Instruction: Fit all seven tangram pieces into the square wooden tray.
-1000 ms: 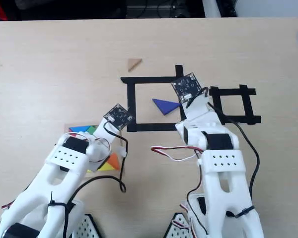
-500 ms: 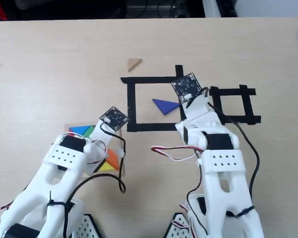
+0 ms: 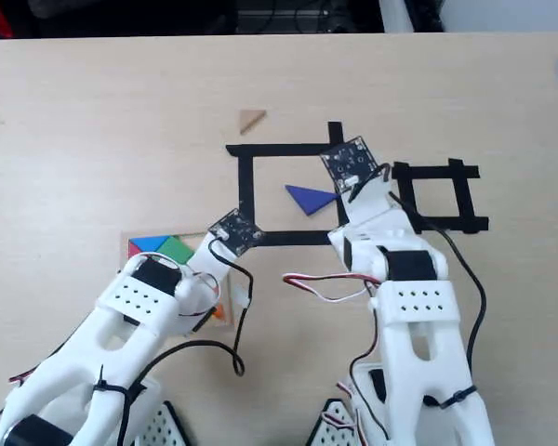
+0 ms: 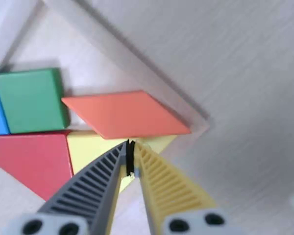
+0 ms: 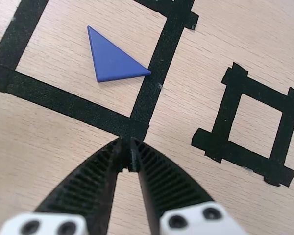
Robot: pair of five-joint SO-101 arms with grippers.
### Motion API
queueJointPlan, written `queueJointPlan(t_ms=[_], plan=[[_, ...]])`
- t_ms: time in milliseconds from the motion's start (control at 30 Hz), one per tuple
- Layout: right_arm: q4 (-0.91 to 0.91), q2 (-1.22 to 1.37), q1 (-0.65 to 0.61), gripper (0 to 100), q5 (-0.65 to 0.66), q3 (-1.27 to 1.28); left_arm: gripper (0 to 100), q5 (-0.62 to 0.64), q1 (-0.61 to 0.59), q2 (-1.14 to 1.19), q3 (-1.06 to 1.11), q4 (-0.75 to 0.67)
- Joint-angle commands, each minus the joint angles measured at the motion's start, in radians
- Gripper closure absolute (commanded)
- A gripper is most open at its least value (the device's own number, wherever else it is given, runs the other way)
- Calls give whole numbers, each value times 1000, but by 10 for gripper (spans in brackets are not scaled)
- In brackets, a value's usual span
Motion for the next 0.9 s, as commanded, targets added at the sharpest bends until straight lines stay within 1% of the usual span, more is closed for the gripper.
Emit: queueJointPlan(t_ms=[0,167,267,567,867], plan=[[-20,-15,-14,987,5,-2,970,8,-5,-3,7,-60],[-20,-15,-14,987,5,-2,970,-3,-45,-2,5,-77],[-18,-15,-14,987,5,-2,970,-29,-48,-2,4,-77],[-18,-13,-14,987,5,-2,970,-31,-51,-2,22,-98],[-17,-13,-14,987,5,-2,970,-28,-53,0,25,-91]])
